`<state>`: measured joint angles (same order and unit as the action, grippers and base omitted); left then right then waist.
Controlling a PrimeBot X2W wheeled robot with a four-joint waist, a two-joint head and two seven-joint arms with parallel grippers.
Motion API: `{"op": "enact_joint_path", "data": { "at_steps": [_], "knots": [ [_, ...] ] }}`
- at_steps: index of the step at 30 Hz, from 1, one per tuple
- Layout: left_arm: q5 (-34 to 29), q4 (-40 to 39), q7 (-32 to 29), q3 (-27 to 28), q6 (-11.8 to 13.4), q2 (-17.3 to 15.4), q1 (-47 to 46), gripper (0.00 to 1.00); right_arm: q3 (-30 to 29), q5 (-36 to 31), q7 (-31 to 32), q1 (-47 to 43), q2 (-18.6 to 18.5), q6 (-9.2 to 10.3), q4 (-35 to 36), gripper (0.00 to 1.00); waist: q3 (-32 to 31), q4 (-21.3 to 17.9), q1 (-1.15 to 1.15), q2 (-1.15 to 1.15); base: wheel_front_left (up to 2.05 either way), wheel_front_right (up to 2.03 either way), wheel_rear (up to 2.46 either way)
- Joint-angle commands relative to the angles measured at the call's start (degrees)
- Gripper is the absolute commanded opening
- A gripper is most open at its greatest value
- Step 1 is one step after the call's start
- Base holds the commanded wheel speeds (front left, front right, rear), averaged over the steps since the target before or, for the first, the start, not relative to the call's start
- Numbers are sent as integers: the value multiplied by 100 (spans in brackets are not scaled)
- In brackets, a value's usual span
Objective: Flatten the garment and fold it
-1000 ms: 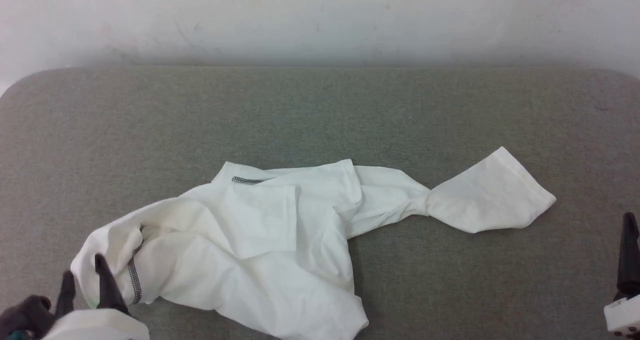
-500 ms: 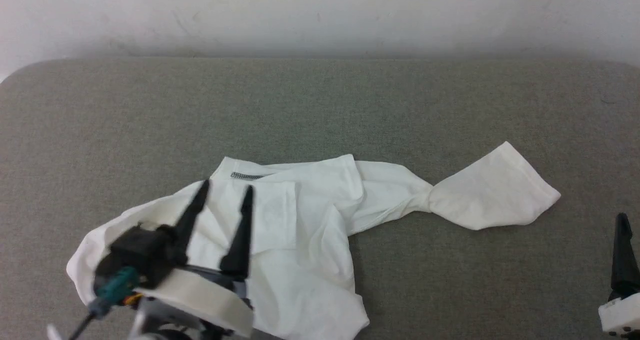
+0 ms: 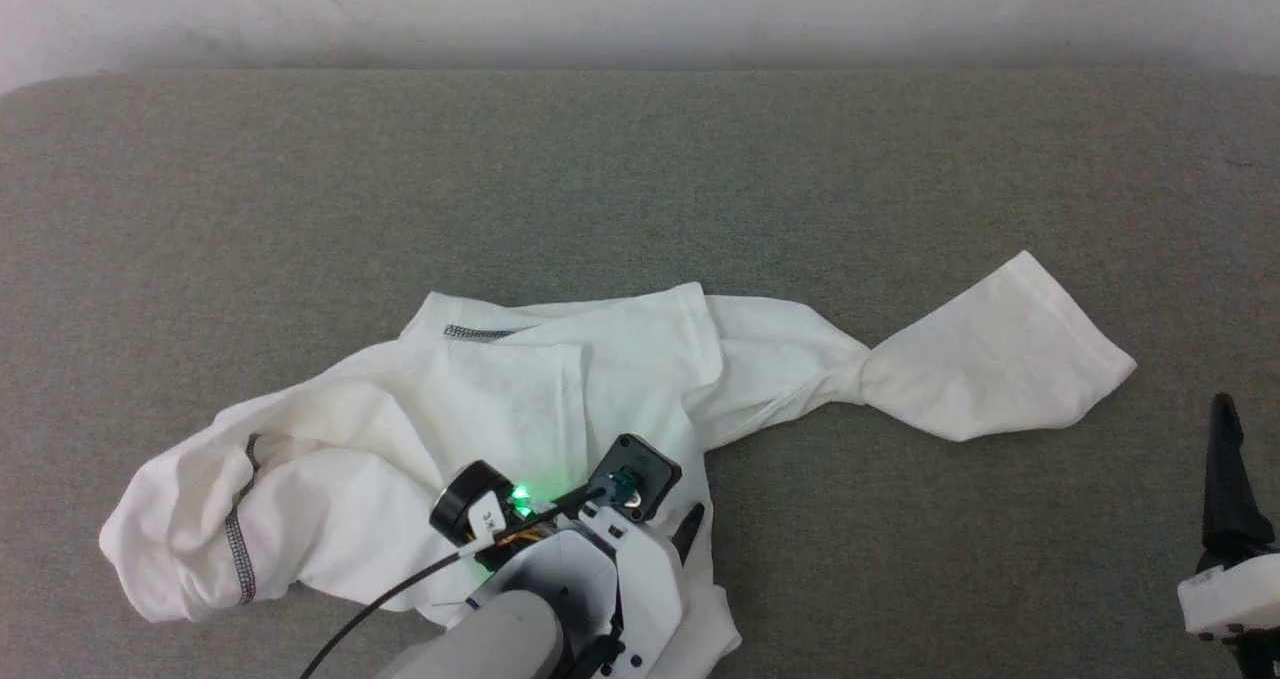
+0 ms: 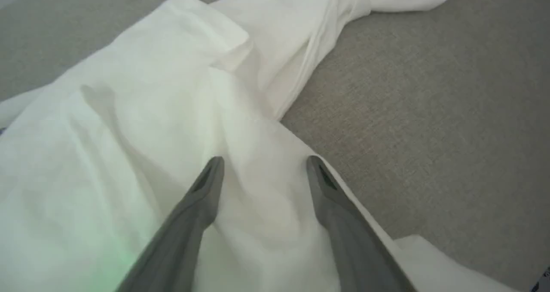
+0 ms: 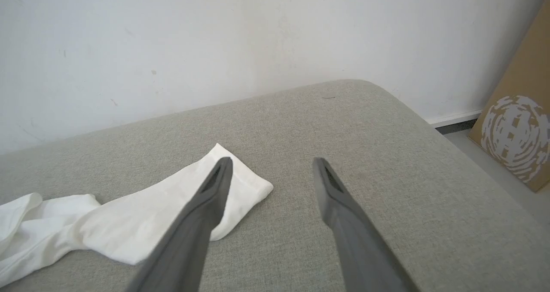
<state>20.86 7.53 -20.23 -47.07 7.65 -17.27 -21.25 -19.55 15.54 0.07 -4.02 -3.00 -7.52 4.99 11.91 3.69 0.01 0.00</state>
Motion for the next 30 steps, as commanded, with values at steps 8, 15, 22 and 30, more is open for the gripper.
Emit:
{"op": "enact_joint_path", "data": {
  "at_steps": [8, 15, 22, 30],
  "knots": [
    [-20, 890, -120, -249, -249, 214, -264, 0, 26, 37, -2, 108, 13, 3, -67, 100, 96, -179, -1, 0, 0, 0, 0],
    [566, 542, 771, 361, -229, 692, -422, 0, -46, 39, -9, 68, 13, 3, -132, 100, -130, -152, -1, 0, 0, 0, 0],
    [814, -309, 1509, 704, -326, 1168, -1031, 0, -39, 87, 9, 54, 13, 3, -145, 100, -276, -172, -1, 0, 0, 0, 0],
    [1092, -649, 1341, 19, -459, 1400, -1183, 0, -22, 150, -25, 32, 13, 3, -196, 100, -200, -316, -1, 0, 0, 0, 0]
  ]
}}
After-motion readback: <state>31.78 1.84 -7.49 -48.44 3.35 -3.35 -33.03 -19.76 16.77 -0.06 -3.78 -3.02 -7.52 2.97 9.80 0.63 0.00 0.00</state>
